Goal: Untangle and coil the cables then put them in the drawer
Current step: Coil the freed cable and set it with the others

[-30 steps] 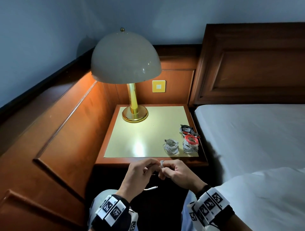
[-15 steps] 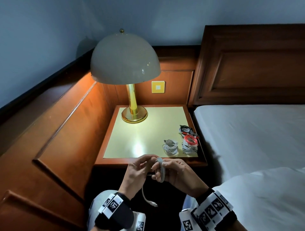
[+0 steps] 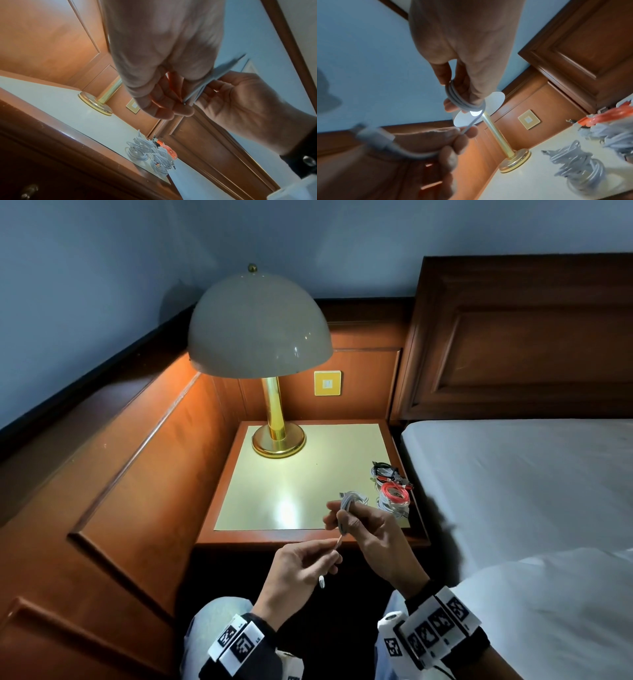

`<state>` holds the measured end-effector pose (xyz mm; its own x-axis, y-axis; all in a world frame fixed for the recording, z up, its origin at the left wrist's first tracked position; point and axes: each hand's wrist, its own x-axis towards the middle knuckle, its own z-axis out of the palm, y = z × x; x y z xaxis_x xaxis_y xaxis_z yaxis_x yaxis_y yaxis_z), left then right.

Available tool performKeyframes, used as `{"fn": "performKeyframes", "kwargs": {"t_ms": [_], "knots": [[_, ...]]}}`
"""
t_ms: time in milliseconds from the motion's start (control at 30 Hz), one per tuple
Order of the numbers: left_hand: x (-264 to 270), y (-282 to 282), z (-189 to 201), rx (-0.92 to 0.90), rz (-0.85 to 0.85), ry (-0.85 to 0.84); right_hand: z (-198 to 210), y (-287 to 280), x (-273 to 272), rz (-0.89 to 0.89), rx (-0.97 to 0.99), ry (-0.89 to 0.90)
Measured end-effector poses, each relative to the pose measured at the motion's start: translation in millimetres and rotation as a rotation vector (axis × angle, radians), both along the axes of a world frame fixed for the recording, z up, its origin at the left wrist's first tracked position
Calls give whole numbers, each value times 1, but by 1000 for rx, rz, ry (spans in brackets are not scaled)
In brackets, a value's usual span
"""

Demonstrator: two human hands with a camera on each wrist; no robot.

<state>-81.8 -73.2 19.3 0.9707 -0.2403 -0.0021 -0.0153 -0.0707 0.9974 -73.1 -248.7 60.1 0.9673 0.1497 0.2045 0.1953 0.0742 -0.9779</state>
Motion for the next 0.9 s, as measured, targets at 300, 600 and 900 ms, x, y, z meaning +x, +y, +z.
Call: {"fn": "performKeyframes", "kwargs": {"t_ms": [300,600,900], "knots": [[-1,-1,6,-182,-25,147,-20,1,-1,-42,-304,-134],[-6,-2,13,-271,39,196,-24,5,-2,86,353,256],[-6,5,11,-230,6,200,-20,7,-9,308,831,571]]}}
